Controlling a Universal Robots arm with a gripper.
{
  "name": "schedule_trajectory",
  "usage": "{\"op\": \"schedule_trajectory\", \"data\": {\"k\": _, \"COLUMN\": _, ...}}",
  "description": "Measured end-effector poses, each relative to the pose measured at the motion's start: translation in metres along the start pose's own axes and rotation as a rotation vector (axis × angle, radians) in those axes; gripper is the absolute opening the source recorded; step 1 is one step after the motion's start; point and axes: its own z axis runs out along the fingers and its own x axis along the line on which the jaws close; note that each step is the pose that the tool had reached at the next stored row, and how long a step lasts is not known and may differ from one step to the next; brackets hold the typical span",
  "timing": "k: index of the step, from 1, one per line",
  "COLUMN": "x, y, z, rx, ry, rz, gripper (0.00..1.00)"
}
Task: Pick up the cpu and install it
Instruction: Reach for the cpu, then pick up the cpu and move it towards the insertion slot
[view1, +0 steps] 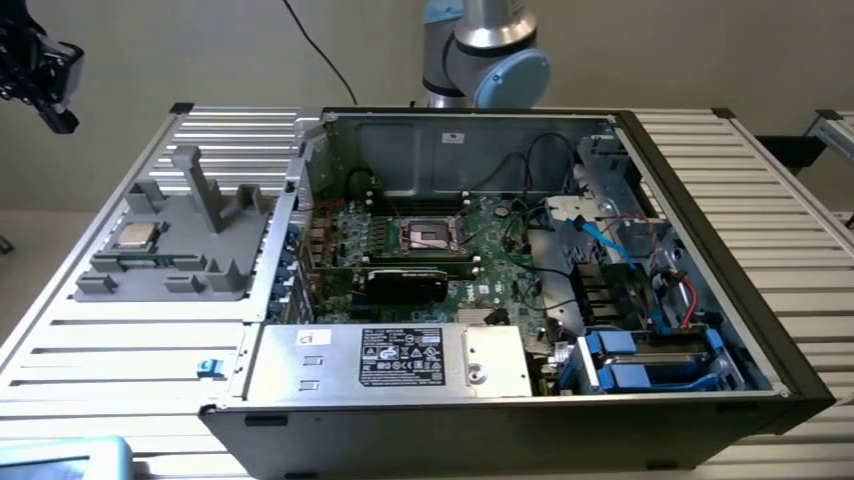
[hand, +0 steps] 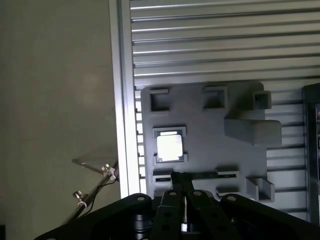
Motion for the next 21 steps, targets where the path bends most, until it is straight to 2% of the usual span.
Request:
{"op": "schedule_trajectory", "data": {"k": 2, "x": 0.0002, "y": 0.0015, "z": 0.0010, "rx": -0.0006, "ry": 0.0009, "rz": -0.003, "gripper": 0.11}}
{"op": "schedule_trajectory", "data": {"k": 5, "x": 0.0003, "y": 0.0025, "z": 0.0026, "rx": -0.0011, "ry": 0.0061, "rz": -0.005, "gripper": 0.11}}
{"op": "schedule_trajectory", "data": {"k": 18, "x": 0.0003, "y": 0.0026, "z": 0.0025, "rx": -0.0011, "ry": 0.0062, "rz": -0.005, "gripper": 0.11}}
{"op": "schedule_trajectory", "data": {"k": 20, "x": 0.0003, "y": 0.0026, "z": 0.0025, "rx": -0.0011, "ry": 0.0062, "rz": -0.005, "gripper": 0.11}}
{"op": "schedule_trajectory", "data": {"k": 21, "x": 0.0003, "y": 0.0026, "z": 0.0025, "rx": -0.0011, "ry": 0.0062, "rz": -0.005, "gripper": 0.16}}
